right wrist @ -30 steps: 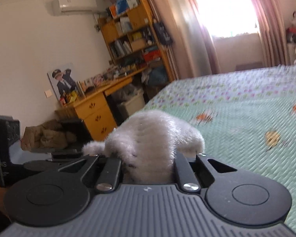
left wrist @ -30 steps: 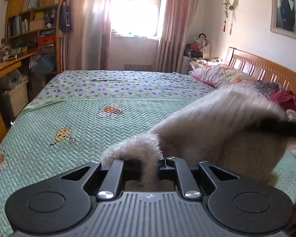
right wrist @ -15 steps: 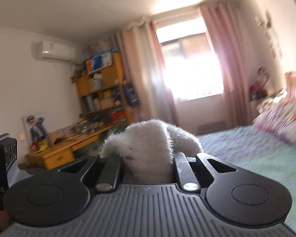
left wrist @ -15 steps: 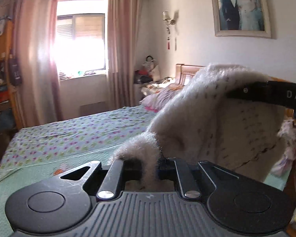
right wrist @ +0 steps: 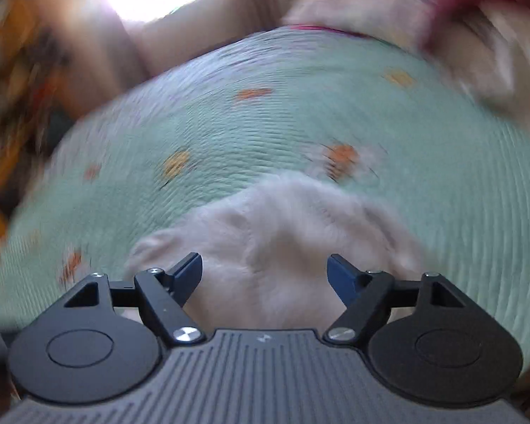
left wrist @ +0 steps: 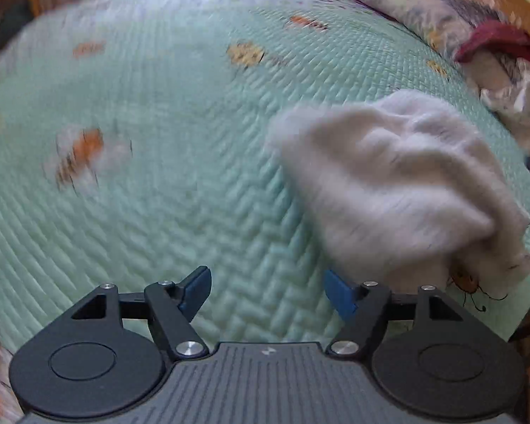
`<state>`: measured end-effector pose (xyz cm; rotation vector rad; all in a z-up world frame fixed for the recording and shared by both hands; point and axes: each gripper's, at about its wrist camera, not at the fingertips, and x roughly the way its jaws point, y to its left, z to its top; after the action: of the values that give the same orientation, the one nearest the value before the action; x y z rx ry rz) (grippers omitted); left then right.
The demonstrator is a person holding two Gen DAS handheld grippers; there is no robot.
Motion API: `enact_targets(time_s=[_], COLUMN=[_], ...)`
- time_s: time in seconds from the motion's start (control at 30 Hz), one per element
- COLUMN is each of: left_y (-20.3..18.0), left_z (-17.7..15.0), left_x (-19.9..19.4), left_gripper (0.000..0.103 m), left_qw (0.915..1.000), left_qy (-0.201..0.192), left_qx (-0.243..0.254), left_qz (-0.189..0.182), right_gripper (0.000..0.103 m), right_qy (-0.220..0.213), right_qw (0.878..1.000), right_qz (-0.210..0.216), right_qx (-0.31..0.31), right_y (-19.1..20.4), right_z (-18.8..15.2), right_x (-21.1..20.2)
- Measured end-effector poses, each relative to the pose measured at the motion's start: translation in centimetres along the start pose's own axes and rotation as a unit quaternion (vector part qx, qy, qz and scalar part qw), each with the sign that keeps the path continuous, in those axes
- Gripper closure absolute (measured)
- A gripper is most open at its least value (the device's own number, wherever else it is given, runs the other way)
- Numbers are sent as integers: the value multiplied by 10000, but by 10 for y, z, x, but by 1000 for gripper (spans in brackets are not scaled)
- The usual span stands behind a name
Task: Fold clothes
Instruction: 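Lay the sweater down and open both grippers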
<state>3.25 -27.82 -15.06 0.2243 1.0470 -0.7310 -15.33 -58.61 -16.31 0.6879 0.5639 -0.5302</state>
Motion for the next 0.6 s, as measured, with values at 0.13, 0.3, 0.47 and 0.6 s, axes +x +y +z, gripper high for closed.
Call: enact_targets(time_s=[0.13,0.3,0.47,0.6], left_y=[5,-8,-23,-26], left_z=[-19,-26,-30,-48], left_x=[12,11,7,-11], left_gripper=[25,25,19,16], left_qw=[9995,9988,9986,9978], left_qy=[-156,-378,-518,-647], left_qx=[-135,26,0,-168], left_qz=[-220,-307,-130,-27], right_gripper=[23,18,18,18], right_qy=[-856,-1168,-682,-538], right_qw=[9946,9870,9903,9886], right_qz=[491,989,1117,1083], right_qx=[306,-484,-470,-900], right_y=[-20,15,39,59], right_z=[-28,-57,-74,-79], right_x=[-20,-17,11,4])
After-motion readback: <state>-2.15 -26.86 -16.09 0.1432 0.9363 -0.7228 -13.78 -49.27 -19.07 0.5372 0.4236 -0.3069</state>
